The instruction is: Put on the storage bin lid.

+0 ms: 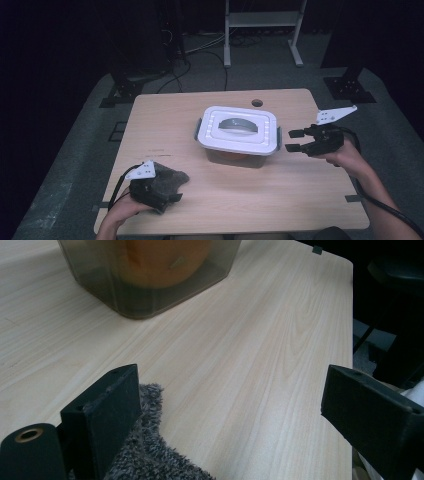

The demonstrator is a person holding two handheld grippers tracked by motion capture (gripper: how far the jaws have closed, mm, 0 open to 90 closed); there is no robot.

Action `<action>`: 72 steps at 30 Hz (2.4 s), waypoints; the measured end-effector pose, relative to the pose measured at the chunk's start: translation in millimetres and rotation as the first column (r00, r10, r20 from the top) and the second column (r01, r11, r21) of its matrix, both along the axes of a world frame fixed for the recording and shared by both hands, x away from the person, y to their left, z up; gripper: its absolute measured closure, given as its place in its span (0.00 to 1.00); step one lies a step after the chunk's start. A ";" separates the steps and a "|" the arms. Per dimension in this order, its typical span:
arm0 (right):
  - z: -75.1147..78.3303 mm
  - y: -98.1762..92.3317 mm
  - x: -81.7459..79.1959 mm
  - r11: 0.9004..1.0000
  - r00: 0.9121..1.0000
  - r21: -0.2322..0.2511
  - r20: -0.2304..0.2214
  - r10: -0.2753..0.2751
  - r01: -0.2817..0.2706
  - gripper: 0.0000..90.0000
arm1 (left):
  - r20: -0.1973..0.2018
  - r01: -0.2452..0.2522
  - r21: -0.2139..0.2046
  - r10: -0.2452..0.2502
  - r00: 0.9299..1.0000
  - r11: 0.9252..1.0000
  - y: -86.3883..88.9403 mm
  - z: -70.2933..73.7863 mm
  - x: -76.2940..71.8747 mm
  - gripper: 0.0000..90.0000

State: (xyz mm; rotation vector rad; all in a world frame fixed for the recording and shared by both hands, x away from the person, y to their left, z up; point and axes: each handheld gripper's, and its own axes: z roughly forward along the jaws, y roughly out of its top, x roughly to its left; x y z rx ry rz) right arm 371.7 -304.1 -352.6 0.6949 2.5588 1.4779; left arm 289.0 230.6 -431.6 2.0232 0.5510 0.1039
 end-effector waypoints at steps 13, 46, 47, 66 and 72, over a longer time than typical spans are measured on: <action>-25.9 -17.0 -12.2 0.999 0.999 0.012 -0.040 -0.034 0.034 0.41 | -0.004 -0.004 0.004 0.004 1.000 1.000 0.0 -1.2 -0.1 0.09; -69.4 -41.9 -45.0 0.994 0.991 0.069 -0.104 -0.083 0.091 0.36 | -0.003 -0.010 0.018 0.010 1.000 1.000 -0.5 -2.6 0.1 0.09; -71.4 -42.9 -46.7 0.993 0.990 0.068 -0.108 -0.086 0.094 0.35 | -0.003 -0.009 0.018 0.009 1.000 1.000 -0.5 -2.7 0.2 0.09; -90.5 -49.8 -68.1 0.988 0.987 0.103 -0.127 -0.102 0.115 0.35 | -0.007 -0.016 0.027 0.016 1.000 0.999 0.4 -3.7 0.6 0.09; -91.3 -51.0 -71.7 0.988 0.987 0.106 -0.124 -0.103 0.116 0.34 | -0.010 -0.015 0.029 0.016 1.000 0.999 -0.3 -4.0 0.8 0.08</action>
